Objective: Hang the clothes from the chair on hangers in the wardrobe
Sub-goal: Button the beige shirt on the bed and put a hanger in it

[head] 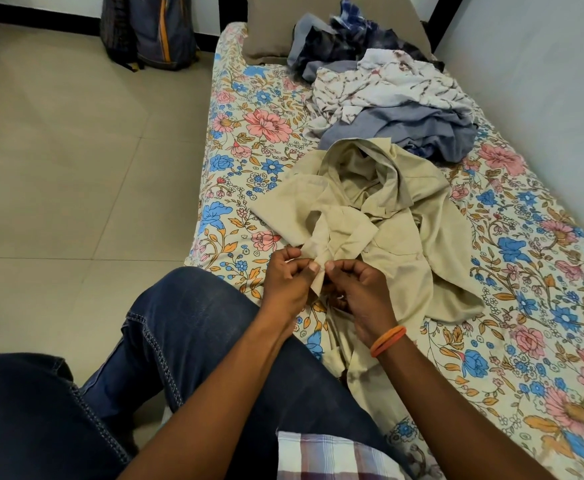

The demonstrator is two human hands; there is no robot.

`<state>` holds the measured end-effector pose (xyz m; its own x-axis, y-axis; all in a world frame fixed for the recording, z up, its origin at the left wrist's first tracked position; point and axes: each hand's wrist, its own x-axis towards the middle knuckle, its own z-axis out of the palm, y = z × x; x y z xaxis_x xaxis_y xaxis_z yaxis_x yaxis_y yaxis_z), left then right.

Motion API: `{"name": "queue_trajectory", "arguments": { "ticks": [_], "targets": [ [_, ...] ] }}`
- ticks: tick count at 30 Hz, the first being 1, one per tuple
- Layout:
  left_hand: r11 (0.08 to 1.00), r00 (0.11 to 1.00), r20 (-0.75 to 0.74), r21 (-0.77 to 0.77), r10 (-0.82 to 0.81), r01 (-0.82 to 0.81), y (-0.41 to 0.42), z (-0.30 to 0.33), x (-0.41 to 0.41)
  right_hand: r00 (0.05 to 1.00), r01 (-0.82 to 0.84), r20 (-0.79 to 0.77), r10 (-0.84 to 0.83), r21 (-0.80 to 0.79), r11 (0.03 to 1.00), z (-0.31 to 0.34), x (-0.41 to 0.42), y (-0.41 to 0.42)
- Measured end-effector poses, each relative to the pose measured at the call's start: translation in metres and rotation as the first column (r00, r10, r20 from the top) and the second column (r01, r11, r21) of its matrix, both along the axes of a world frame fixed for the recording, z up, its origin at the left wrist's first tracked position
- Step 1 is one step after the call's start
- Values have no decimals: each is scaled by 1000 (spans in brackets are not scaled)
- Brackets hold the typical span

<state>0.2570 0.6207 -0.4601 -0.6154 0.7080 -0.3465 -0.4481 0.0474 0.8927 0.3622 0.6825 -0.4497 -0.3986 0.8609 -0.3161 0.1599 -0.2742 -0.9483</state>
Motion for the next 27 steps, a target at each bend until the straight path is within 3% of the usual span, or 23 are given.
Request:
{"name": "queue_trajectory", "arguments": {
  "ticks": [3,5,7,9,11,12,14,16,19,21,22,24,25,27],
  "targets": [
    [999,993,-118,-51,-13,7,0,-2,5,1000,-3,-17,4,43,999,-1,0,-5],
    [999,996,-85,-49,-8,4,0,-1,6,1000,-1,-8,1,50,999,-2,1,-5],
    [1000,1000,4,-12,0,0,0,3,5,999,9,-36,-10,-49,999,2,1,-1],
    [1000,1000,3,-2,0,0,-1,4,3,998,-11,-56,2,-162,987,5,-1,3],
    [997,970,-243,-82,-14,-6,-1,-1,5,999,-46,-9,45,-183,982,7,0,5],
    [986,895,-444,-162,-48,-27,-1,-4,7,998,-53,8,55,-183,982,9,1,4],
    [934,610,-779,-313,-149,-171,-2,-8,12,1000,-7,15,10,-180,984,15,7,8],
    [905,346,-915,-312,-206,-288,-1,-6,21,997,81,2,-81,-91,993,24,23,21],
    [948,78,-989,-143,-126,-284,9,3,32,944,258,110,-310,337,906,25,62,60],
    [984,7,-997,-80,-80,-160,22,10,46,814,204,354,-460,568,797,14,95,86],
    [994,23,-996,-91,-90,-61,29,14,55,713,113,513,-478,589,800,8,112,96],
    [974,62,-983,-162,-173,157,43,17,75,544,-9,745,-387,466,885,-8,141,108],
    [940,39,-972,-214,-232,266,49,16,87,508,-55,796,-330,412,909,-10,150,109],
    [858,-147,-941,-338,-305,386,59,12,109,587,-80,762,-272,390,917,-15,161,117]
  ]
}}
